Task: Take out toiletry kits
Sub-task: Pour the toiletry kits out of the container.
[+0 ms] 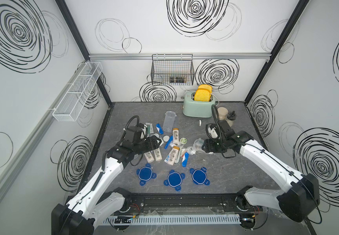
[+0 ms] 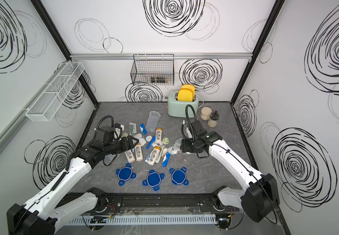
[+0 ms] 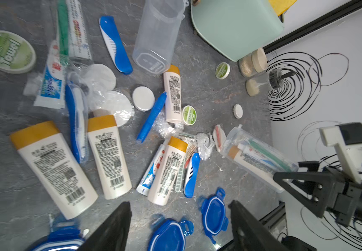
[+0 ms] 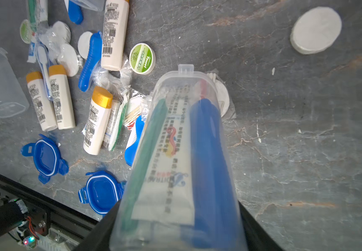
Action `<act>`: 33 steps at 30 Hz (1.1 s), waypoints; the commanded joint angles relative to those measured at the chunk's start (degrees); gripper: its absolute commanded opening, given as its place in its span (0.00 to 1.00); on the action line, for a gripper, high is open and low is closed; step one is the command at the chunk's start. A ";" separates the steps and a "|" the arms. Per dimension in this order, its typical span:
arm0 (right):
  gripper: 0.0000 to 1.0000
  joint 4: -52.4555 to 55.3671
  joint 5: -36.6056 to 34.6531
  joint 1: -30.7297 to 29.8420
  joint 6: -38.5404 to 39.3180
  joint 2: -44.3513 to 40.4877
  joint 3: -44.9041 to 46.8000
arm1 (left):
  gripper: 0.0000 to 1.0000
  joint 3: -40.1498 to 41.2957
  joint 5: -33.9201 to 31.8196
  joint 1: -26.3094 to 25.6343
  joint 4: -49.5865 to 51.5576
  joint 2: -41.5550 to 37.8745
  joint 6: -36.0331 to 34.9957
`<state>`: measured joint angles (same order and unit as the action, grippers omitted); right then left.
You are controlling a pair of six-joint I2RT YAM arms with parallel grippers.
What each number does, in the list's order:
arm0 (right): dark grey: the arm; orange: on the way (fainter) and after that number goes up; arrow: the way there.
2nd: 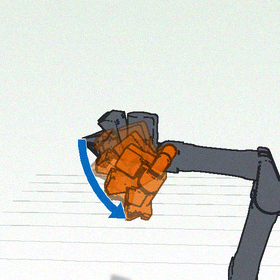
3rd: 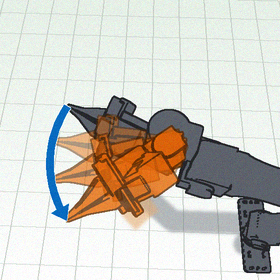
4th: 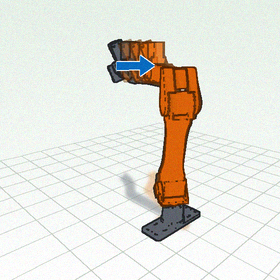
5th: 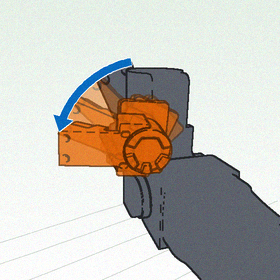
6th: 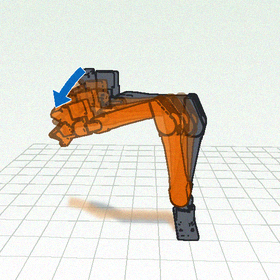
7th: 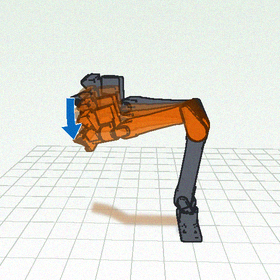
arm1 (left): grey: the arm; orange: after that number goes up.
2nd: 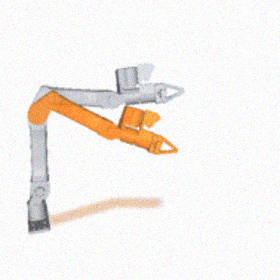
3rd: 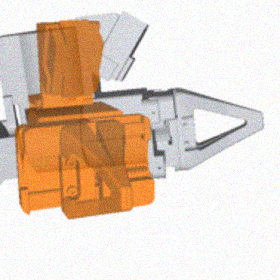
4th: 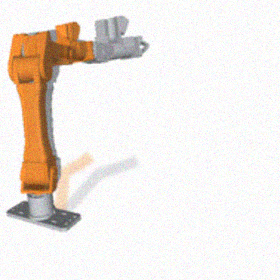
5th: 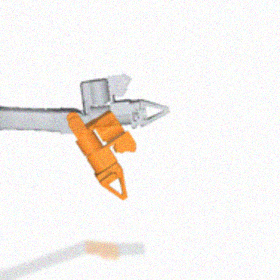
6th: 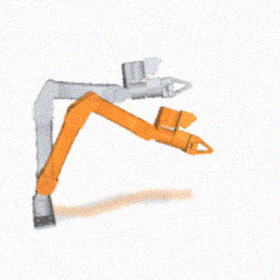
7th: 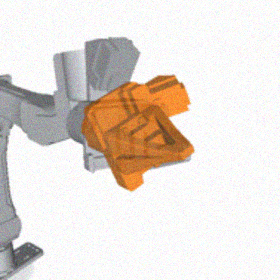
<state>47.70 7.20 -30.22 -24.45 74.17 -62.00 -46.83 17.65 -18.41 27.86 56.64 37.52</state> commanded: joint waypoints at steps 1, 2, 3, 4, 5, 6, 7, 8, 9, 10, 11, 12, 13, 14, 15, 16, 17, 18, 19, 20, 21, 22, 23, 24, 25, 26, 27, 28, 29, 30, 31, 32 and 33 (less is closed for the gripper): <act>0.33 8.89 -0.47 0.42 4.26 5.55 -8.58 | 0.75 0.25 -2.49 1.23 3.52 -1.13 -7.47; 0.33 11.85 -1.47 0.77 4.09 7.85 -11.49 | 0.75 0.16 -2.79 1.55 3.90 -1.40 -8.39; 0.33 14.09 -2.93 0.92 4.50 9.80 -13.89 | 0.75 0.24 -2.82 1.76 3.95 -1.54 -9.08; 0.33 15.35 -4.39 0.84 4.80 11.07 -15.19 | 0.74 0.37 -2.88 1.96 3.97 -1.79 -9.58; 0.33 16.63 -5.41 0.98 5.29 12.39 -16.53 | 0.74 0.57 -2.91 2.22 3.93 -2.02 -10.02; 0.33 17.84 -5.97 1.18 5.65 13.39 -17.78 | 0.74 0.81 -2.89 2.47 3.98 -2.18 -10.40; 0.33 18.42 -6.30 1.51 5.79 13.78 -18.36 | 0.74 1.01 -2.88 2.73 3.96 -2.31 -10.62; 0.33 18.55 -6.29 2.13 6.19 13.69 -18.48 | 0.73 1.41 -3.04 2.86 3.97 -2.52 -10.79; 0.33 18.57 -5.91 2.98 6.55 13.43 -18.38 | 0.73 1.84 -3.44 2.99 3.97 -2.72 -10.96; 0.32 18.57 -5.66 3.96 6.77 13.18 -18.25 | 0.73 2.08 -3.78 3.11 4.12 -2.85 -11.10; 0.33 18.86 -5.62 5.06 6.98 13.09 -18.24 | 0.73 2.18 -4.09 3.07 4.35 -3.06 -11.23; 0.33 19.36 -5.91 5.87 7.05 13.06 -18.29 | 0.73 2.18 -4.43 3.09 4.48 -3.12 -11.32; 0.33 19.66 -6.18 6.35 7.11 13.18 -18.41 | 0.73 2.26 -4.57 3.05 4.49 -3.16 -11.26; 0.31 19.44 -5.77 6.49 7.17 13.18 -18.29 | 0.73 2.44 -4.69 3.07 4.38 -3.34 -11.15; 0.30 18.92 -4.55 6.59 7.28 13.25 -17.99 | 0.73 2.64 -4.68 3.07 4.10 -3.36 -11.07; 0.30 18.70 -3.60 6.64 7.22 13.37 -17.98 | 0.73 2.66 -4.73 3.08 3.97 -3.13 -11.11; 0.30 18.30 -2.66 6.59 7.13 13.61 -17.85 | 0.73 2.46 -4.97 3.12 4.12 -2.90 -11.15; 0.29 17.83 -2.24 6.45 6.97 13.80 -17.64 | 0.73 2.29 -5.09 3.07 4.31 -2.68 -11.24; 0.29 17.64 -1.98 6.34 6.79 14.00 -17.43 | 0.73 2.32 -5.13 3.12 4.32 -2.40 -11.32; 0.29 17.52 -1.86 6.34 6.90 14.26 -17.13 | 0.73 2.36 -4.95 3.18 4.22 -2.33 -11.33; 0.29 17.44 -2.12 6.42 6.95 14.56 -16.77 | 0.72 2.44 -4.83 3.18 4.19 -2.12 -11.25; 0.29 17.57 -2.34 6.48 6.95 14.63 -16.58 | 0.73 2.44 -4.82 3.12 4.22 -1.95 -11.24; 0.29 17.38 -2.18 6.41 6.95 14.58 -16.29 | 0.73 2.44 -4.88 3.13 4.24 -1.83 -11.29; 0.29 16.98 -1.66 6.31 6.88 14.32 -16.10 | 0.73 2.44 -4.95 3.16 4.31 -1.76 -11.29; 0.29 16.57 -1.18 6.36 6.83 13.93 -15.90 | 0.73 2.44 -5.07 3.16 4.29 -1.71 -11.24; 0.29 16.02 -0.82 6.33 6.70 13.57 -15.58 | 0.73 2.44 -5.10 3.17 4.30 -1.71 -11.16; 0.29 15.61 -0.79 6.35 6.60 13.18 -15.29 | 0.73 2.44 -5.12 3.16 4.36 -1.71 -11.16; 0.29 15.51 -0.77 6.31 6.52 13.03 -15.13 | 0.73 2.44 -5.02 3.16 4.44 -1.71 -11.15; 0.29 15.46 -0.67 6.36 6.51 12.98 -14.88 | 0.73 2.44 -5.11 3.09 4.50 -1.66 -11.15; 0.29 15.40 -0.62 6.36 6.48 12.91 -14.66 | 0.73 2.44 -5.22 3.07 4.49 -1.79 -11.11; 0.29 15.40 -0.53 6.39 6.48 12.85 -14.39 | 0.73 2.44 -5.39 3.03 4.49 -1.93 -11.06; 0.29 15.40 -0.36 6.23 6.52 12.68 -14.25 | 0.73 2.44 -5.52 2.88 4.49 -2.00 -11.00; 0.29 15.32 -0.26 6.23 6.46 12.53 -14.20 | 0.73 2.44 -5.66 2.83 4.49 -2.15 -10.97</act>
<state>62.33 5.72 -23.57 -17.93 88.14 -77.17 -44.62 13.19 -15.70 32.95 54.81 27.40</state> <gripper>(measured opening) 0.674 0.733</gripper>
